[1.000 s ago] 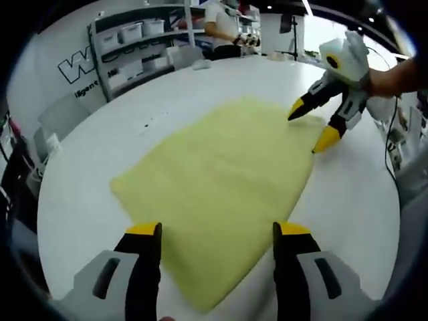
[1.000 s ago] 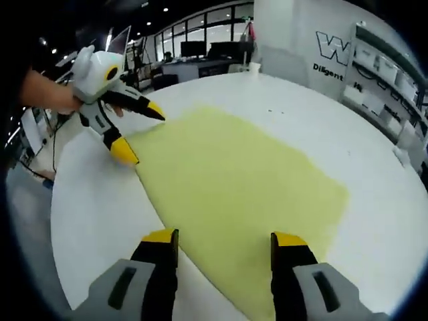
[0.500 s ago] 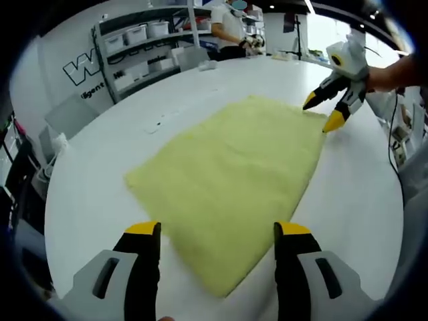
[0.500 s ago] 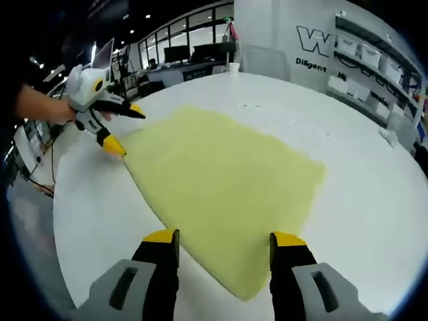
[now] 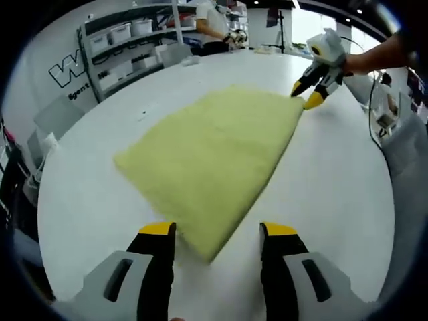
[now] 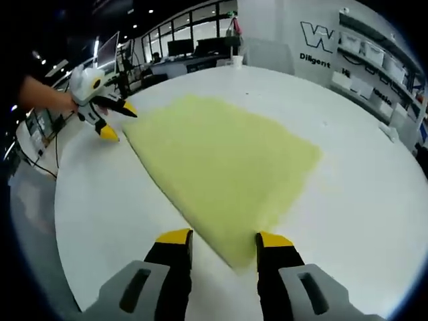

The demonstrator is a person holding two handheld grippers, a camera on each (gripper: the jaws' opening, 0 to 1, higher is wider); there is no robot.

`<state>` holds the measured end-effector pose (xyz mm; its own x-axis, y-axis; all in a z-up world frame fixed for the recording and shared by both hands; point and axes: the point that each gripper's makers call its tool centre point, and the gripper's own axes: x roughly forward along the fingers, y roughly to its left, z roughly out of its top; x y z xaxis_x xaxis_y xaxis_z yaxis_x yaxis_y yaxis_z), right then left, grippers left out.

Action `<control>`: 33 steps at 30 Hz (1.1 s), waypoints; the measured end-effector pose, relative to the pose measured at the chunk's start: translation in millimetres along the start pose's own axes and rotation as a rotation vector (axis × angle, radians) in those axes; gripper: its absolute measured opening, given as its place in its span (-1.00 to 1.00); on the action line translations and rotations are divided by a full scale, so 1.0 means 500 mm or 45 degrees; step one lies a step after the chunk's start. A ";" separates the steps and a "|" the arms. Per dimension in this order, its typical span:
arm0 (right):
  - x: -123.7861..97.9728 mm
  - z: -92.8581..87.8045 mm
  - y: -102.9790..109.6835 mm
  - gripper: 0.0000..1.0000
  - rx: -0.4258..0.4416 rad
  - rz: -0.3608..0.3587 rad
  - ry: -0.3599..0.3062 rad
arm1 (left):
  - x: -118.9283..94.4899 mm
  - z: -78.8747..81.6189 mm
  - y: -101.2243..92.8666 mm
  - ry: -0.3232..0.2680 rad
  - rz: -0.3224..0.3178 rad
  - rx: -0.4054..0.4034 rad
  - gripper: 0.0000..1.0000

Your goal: Fold the garment on the visible template until the final outline fits inside the template.

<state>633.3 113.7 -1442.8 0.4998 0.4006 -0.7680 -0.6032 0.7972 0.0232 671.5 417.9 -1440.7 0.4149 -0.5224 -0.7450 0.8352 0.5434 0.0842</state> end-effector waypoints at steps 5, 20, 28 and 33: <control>-0.011 -0.026 -0.011 -0.68 -0.018 -0.017 0.015 | -0.006 -0.006 0.002 -0.001 0.005 0.004 -0.20; -0.021 -0.035 -0.025 -1.00 -0.053 -0.058 0.064 | -0.020 -0.007 0.031 0.011 0.103 0.107 -0.81; -0.032 -0.028 -0.040 -1.00 -0.218 -0.111 0.085 | -0.019 -0.009 0.015 0.023 0.080 0.155 -0.85; -0.032 -0.039 -0.038 -1.00 -0.213 -0.103 0.087 | -0.021 -0.012 0.010 0.027 0.084 0.191 -0.83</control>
<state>624.5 83.5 -1443.1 0.5106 0.3022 -0.8050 -0.6605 0.7372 -0.1422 668.9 430.1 -1436.5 0.4645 -0.4736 -0.7483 0.8515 0.4711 0.2304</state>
